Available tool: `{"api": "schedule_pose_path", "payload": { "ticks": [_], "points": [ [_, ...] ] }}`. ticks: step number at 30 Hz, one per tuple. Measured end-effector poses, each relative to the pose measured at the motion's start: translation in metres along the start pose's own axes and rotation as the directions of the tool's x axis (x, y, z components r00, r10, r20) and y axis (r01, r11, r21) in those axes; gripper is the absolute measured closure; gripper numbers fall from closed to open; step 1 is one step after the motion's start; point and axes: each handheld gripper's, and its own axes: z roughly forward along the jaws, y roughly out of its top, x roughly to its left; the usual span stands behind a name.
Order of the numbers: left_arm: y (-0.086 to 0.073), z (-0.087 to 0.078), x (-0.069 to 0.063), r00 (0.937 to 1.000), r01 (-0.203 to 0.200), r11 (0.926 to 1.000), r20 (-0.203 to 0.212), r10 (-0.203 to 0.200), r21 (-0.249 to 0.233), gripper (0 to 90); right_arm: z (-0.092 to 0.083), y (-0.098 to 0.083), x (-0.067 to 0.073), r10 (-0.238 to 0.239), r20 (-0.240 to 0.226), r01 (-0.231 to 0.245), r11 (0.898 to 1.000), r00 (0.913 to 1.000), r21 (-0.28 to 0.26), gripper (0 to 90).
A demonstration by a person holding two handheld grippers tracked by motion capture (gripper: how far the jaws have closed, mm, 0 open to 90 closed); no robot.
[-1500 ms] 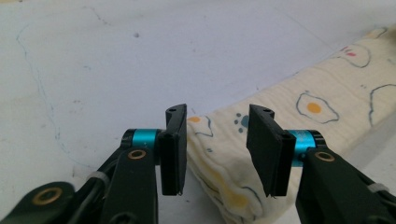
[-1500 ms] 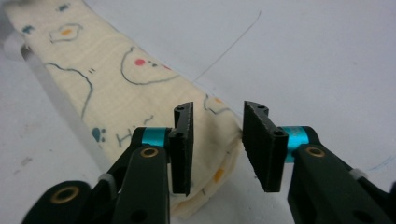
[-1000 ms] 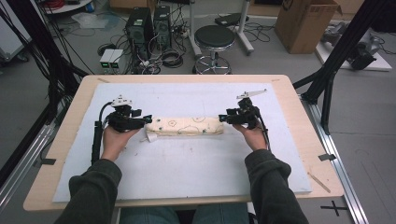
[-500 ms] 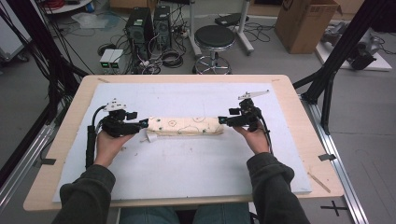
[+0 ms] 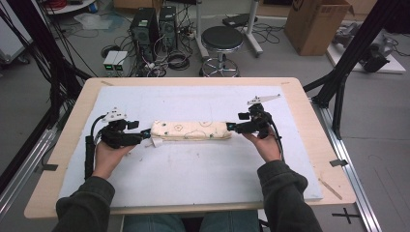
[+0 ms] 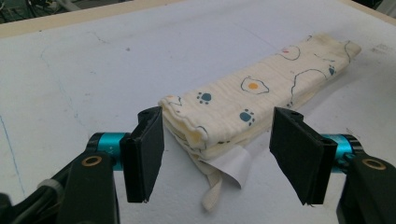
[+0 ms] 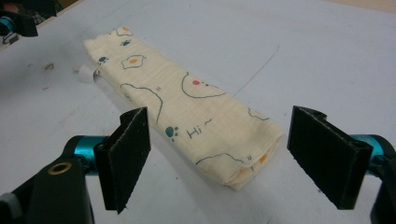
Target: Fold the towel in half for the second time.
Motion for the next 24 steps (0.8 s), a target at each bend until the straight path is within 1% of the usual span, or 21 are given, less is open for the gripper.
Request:
{"api": "schedule_pose_path", "payload": {
  "ticks": [3,4,5,8,9,12,13,17,20,22,24],
  "points": [
    [-0.001,-0.003,-0.002,1.0000,-0.007,1.0000,0.005,0.007,-0.005,35.6,-0.002,0.000,0.003,-0.008,-0.007,0.008,1.000,0.9999,-0.001,18.8],
    [-0.001,-0.004,-0.003,0.9999,-0.010,0.9999,0.007,0.010,-0.006,35.6,-0.002,0.000,0.004,-0.018,-0.007,0.017,1.000,0.9998,-0.004,18.7],
    [-0.002,-0.004,-0.003,0.9999,-0.013,0.9999,0.007,0.013,-0.007,35.6,-0.002,0.000,0.005,-0.015,-0.007,0.015,1.000,0.9999,0.000,18.7],
    [-0.006,-0.006,-0.006,0.9998,-0.017,0.9998,0.010,0.017,-0.005,35.4,-0.004,0.000,0.007,-0.024,0.001,0.024,1.000,0.9997,-0.008,18.7],
    [-0.007,-0.007,-0.006,0.9996,-0.025,0.9997,0.013,0.025,-0.002,35.2,-0.005,0.001,0.008,-0.019,0.001,0.019,1.000,0.9998,-0.009,18.7],
    [-0.010,-0.010,-0.010,0.9991,-0.040,0.9992,0.015,0.040,0.005,33.8,-0.005,-0.001,0.009,-0.033,0.006,0.033,0.999,0.9994,-0.020,18.7],
    [-0.011,-0.010,-0.011,0.9989,-0.046,0.9990,0.013,0.045,0.005,33.7,-0.006,-0.003,0.009,-0.035,0.008,0.036,0.999,0.9993,-0.031,18.7],
    [-0.015,-0.012,-0.013,0.9981,-0.059,0.9980,0.018,0.059,0.021,33.5,-0.007,-0.014,0.006,-0.029,0.016,0.029,0.999,0.9995,-0.027,18.7],
    [-0.017,-0.013,-0.016,0.9982,-0.056,0.9984,0.025,0.055,0.012,33.3,-0.009,-0.021,0.004,-0.023,0.021,0.023,1.000,0.9995,-0.020,18.6],
    [-0.017,-0.013,-0.018,0.9976,-0.063,0.9978,0.028,0.063,0.017,33.1,-0.010,-0.025,0.003,-0.017,0.020,0.017,1.000,0.9997,-0.023,18.5],
    [-0.018,-0.014,-0.019,0.9975,-0.064,0.9979,0.033,0.063,0.013,33.1,-0.013,-0.029,0.001,-0.015,0.022,0.015,0.999,0.9997,-0.030,18.4]
  ]
}}
